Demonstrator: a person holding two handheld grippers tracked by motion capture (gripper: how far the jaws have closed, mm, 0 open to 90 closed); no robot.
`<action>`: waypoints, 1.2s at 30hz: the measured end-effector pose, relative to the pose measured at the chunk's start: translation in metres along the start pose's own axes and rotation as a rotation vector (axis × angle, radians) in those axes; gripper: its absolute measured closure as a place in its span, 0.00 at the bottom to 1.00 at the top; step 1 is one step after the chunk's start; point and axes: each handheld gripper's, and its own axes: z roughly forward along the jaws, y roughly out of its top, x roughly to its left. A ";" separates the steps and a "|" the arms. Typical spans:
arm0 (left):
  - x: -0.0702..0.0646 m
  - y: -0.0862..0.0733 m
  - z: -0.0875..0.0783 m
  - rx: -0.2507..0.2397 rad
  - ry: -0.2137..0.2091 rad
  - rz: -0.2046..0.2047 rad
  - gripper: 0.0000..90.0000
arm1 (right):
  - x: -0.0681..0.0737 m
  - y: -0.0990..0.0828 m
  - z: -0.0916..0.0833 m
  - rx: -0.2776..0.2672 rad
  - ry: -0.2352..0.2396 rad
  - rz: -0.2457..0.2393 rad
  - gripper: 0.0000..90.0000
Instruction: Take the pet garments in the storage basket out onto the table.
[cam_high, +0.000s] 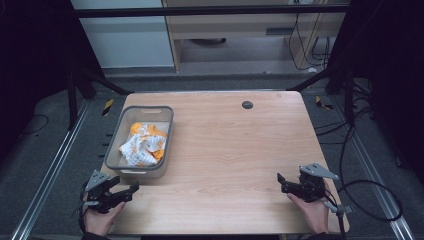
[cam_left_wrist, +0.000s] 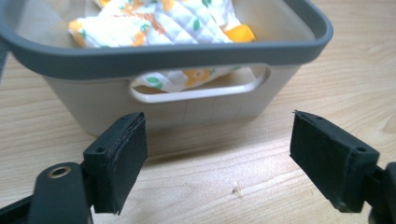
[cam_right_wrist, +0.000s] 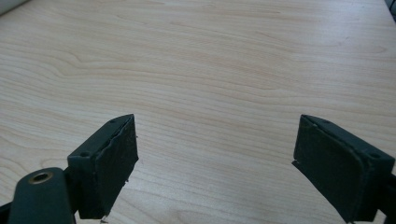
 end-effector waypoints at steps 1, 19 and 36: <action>0.000 0.000 0.000 0.000 0.000 0.000 0.21 | 0.000 0.000 0.000 0.000 0.000 0.000 0.15; -0.007 0.016 -0.018 -0.071 0.019 0.025 0.26 | 0.003 -0.001 0.006 0.016 0.001 -0.025 0.14; -0.004 0.043 -0.022 -0.120 0.017 0.010 0.27 | 0.004 -0.002 0.009 0.031 0.004 -0.024 0.14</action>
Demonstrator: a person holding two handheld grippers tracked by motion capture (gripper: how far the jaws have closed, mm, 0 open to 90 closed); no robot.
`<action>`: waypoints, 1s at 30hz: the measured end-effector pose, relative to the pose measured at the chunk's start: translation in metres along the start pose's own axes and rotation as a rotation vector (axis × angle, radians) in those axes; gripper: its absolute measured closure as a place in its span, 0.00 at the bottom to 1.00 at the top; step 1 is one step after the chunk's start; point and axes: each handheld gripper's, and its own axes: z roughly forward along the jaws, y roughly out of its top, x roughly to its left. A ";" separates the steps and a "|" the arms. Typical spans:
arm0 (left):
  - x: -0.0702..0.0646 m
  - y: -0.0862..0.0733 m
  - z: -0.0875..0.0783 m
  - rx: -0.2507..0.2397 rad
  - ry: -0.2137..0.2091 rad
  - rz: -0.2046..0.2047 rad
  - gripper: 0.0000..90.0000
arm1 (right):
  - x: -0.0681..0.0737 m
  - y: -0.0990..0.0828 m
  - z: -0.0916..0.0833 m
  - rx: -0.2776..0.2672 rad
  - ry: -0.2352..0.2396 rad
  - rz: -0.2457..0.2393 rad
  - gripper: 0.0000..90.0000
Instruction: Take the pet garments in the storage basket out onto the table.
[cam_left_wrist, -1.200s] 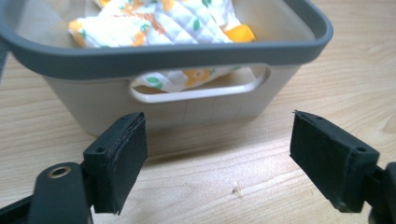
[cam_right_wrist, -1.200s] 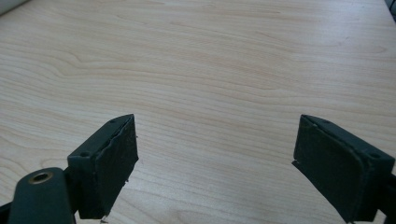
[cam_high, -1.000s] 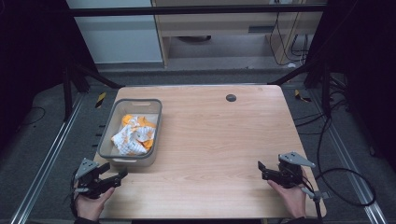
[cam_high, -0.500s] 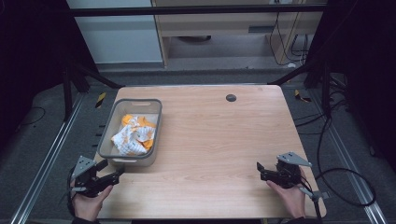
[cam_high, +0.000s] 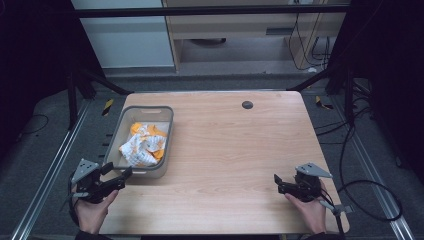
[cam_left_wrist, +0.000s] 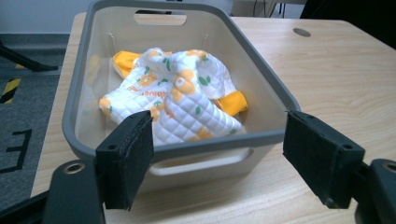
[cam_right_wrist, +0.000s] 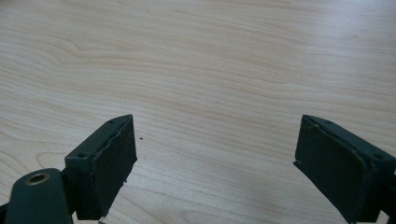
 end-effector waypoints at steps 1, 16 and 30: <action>0.001 0.002 0.000 -0.001 -0.001 0.000 0.27 | 0.000 0.000 0.001 0.004 0.001 -0.005 0.14; 0.004 0.036 0.013 -0.030 -0.002 0.021 0.26 | -0.001 -0.001 0.000 -0.001 -0.004 -0.008 0.14; 0.011 0.061 0.021 -0.013 0.016 0.038 0.26 | -0.001 -0.001 0.001 -0.003 0.007 -0.012 0.14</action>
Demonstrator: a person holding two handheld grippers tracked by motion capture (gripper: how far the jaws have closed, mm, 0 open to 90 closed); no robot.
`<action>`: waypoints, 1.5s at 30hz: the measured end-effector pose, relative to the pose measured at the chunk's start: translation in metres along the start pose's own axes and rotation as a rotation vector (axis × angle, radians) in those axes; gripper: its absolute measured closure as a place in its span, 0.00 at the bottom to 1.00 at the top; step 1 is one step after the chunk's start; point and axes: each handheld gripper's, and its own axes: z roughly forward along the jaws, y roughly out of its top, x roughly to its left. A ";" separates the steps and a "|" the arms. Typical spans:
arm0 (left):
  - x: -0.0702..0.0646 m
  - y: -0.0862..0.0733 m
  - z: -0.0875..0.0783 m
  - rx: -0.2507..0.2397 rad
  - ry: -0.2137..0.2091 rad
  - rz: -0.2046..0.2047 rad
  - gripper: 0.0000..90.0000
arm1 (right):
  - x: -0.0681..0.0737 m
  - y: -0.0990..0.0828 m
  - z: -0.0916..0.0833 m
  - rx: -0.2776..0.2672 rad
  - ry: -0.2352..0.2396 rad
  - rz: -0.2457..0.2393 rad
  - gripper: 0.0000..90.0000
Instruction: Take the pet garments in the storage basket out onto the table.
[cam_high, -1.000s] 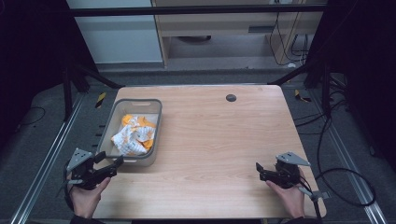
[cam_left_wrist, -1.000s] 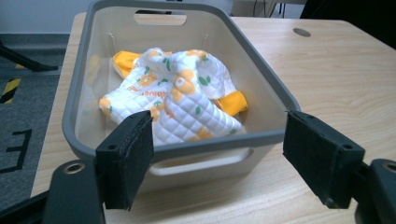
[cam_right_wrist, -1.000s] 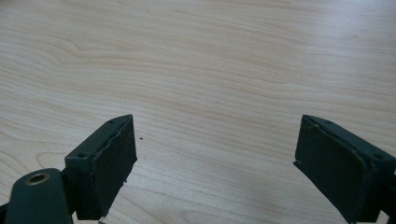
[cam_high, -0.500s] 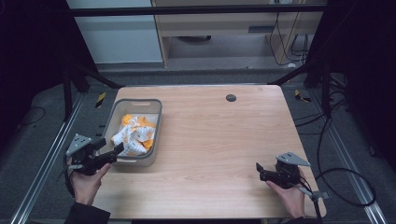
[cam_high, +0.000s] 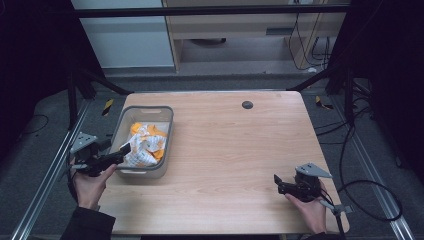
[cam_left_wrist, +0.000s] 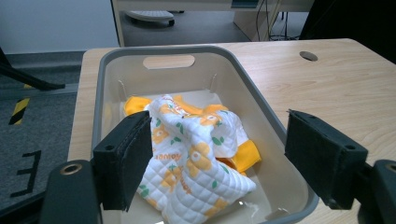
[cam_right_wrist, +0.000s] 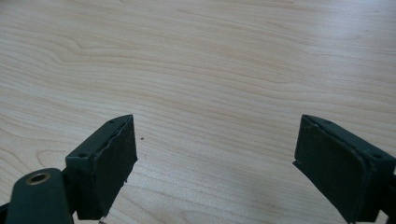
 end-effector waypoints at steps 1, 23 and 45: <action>0.001 0.001 0.002 0.006 -0.002 0.002 0.26 | 0.000 0.000 0.000 -0.001 -0.001 0.002 0.14; 0.005 0.015 0.036 0.119 0.015 0.046 0.25 | 0.001 0.000 0.000 0.007 0.003 0.004 0.14; 0.004 0.027 0.069 0.267 0.030 0.119 0.29 | 0.000 0.000 0.002 0.010 -0.001 -0.003 0.15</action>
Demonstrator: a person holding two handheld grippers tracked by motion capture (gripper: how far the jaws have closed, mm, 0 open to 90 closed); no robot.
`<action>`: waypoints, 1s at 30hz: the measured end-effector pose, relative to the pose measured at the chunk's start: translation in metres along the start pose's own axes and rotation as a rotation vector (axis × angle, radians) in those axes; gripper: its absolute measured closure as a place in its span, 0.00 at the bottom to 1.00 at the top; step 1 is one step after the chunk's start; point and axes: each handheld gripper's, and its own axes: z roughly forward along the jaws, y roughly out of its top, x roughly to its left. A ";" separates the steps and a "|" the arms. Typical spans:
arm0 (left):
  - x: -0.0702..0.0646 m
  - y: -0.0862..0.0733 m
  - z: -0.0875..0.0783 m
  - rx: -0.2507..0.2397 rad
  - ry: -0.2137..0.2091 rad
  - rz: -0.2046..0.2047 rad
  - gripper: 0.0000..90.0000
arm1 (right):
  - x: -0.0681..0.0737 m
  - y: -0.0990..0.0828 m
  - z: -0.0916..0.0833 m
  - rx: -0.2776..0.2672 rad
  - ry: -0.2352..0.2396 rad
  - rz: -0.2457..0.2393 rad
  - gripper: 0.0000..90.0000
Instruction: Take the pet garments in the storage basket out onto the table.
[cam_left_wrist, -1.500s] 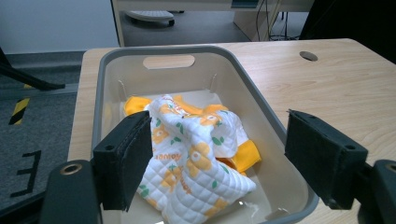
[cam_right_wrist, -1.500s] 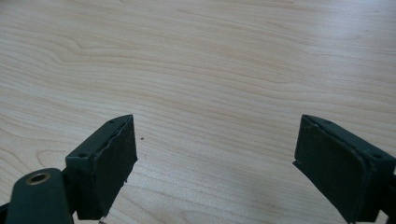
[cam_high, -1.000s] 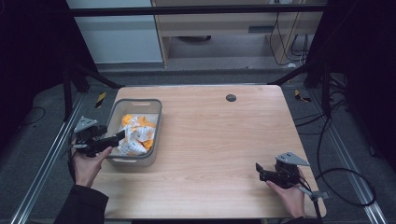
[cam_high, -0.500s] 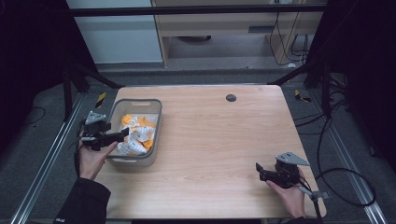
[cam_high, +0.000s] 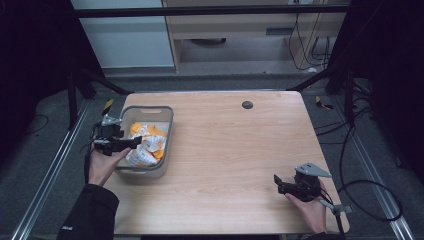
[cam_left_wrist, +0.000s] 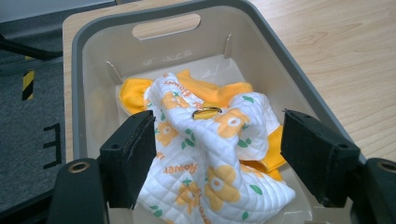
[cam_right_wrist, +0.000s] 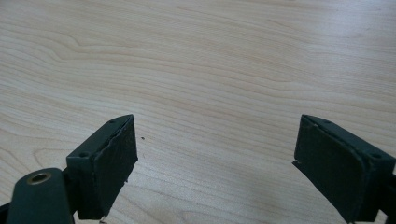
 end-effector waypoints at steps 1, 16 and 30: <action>0.000 0.001 0.001 0.002 0.001 0.002 0.30 | 0.000 0.000 0.000 0.000 -0.001 0.000 0.15; 0.001 0.008 0.016 0.087 -0.008 0.023 0.32 | 0.000 0.000 0.001 0.005 -0.001 -0.002 0.15; -0.003 0.009 0.032 0.173 -0.020 0.050 0.35 | -0.001 0.000 0.001 0.005 0.002 -0.003 0.15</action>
